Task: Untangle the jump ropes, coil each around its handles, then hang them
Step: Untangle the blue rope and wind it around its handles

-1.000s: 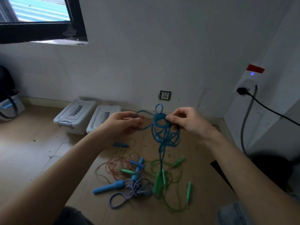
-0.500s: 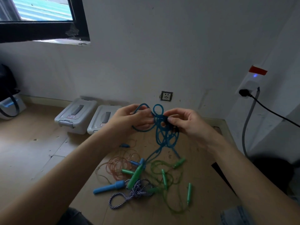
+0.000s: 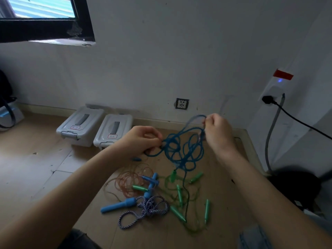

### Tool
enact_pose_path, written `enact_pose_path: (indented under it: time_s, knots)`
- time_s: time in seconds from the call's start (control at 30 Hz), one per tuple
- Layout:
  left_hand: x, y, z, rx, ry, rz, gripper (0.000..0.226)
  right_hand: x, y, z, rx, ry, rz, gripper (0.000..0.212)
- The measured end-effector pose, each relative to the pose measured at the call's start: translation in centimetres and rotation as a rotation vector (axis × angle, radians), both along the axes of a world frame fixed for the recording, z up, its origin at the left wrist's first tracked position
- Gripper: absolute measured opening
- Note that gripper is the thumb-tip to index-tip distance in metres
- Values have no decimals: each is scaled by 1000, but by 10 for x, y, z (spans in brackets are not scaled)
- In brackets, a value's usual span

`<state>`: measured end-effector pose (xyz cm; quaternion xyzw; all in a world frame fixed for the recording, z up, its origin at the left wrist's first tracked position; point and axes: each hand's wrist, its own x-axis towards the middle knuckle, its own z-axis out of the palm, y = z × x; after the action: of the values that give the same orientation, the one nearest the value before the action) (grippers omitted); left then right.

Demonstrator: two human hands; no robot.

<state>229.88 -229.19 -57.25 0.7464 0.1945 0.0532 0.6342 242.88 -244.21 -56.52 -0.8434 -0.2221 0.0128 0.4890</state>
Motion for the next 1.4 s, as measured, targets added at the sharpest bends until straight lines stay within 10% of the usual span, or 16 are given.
enact_pose_path:
  time_s: [0.13,0.33,0.57,0.77,0.97,1.4]
  knots:
    - [-3,9,-1,-76,1,82,18,-2,-2,7,184,378,174,30]
    - [-2,4,6,-197,-115,115,25,-3,-6,7,-229,113,294,20]
    - [-2,-2,10,-146,-136,-58,10,-29,4,8,-63,139,663,15]
    - [-2,-1,7,-119,-81,-92,39,-22,3,6,-38,173,452,16]
    - [2,2,3,80,-67,33,36,-18,1,11,414,550,421,23]
    - [-6,11,11,185,-163,-6,15,-9,-8,13,364,506,153,13]
